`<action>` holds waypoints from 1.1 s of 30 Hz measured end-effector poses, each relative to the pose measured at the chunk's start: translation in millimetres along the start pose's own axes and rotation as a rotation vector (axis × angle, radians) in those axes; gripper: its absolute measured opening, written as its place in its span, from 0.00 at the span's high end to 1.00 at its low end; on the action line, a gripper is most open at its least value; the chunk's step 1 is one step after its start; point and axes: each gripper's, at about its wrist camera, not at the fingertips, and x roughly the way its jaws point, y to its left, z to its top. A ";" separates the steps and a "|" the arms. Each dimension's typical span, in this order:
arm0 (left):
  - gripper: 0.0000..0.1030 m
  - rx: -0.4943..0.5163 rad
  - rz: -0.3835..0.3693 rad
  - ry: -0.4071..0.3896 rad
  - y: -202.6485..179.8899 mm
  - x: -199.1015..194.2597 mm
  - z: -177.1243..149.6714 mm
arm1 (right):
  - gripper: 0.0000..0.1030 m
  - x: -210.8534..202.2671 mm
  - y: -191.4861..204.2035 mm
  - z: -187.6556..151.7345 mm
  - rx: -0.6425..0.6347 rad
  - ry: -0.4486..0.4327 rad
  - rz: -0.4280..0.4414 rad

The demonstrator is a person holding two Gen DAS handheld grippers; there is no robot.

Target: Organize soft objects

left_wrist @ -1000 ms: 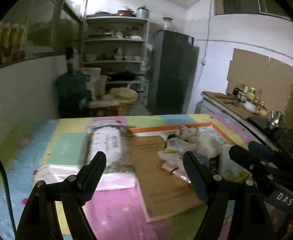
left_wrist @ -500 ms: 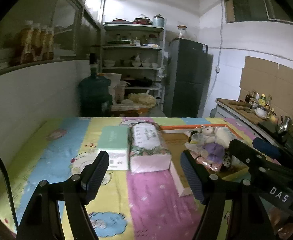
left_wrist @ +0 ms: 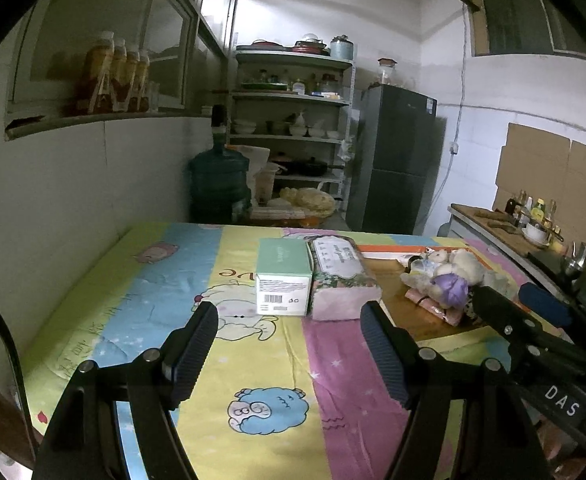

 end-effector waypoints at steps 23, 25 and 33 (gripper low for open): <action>0.28 -0.025 0.051 0.020 11.2 5.6 -0.3 | 0.29 4.2 19.1 5.1 -0.032 -0.008 0.022; 0.28 -0.020 0.044 0.024 8.6 6.7 -0.1 | 0.29 2.9 15.5 4.7 -0.025 -0.010 0.014; 0.28 -0.003 0.025 0.021 -1.7 9.7 3.2 | 0.29 -4.8 4.5 7.6 -0.011 -0.039 -0.019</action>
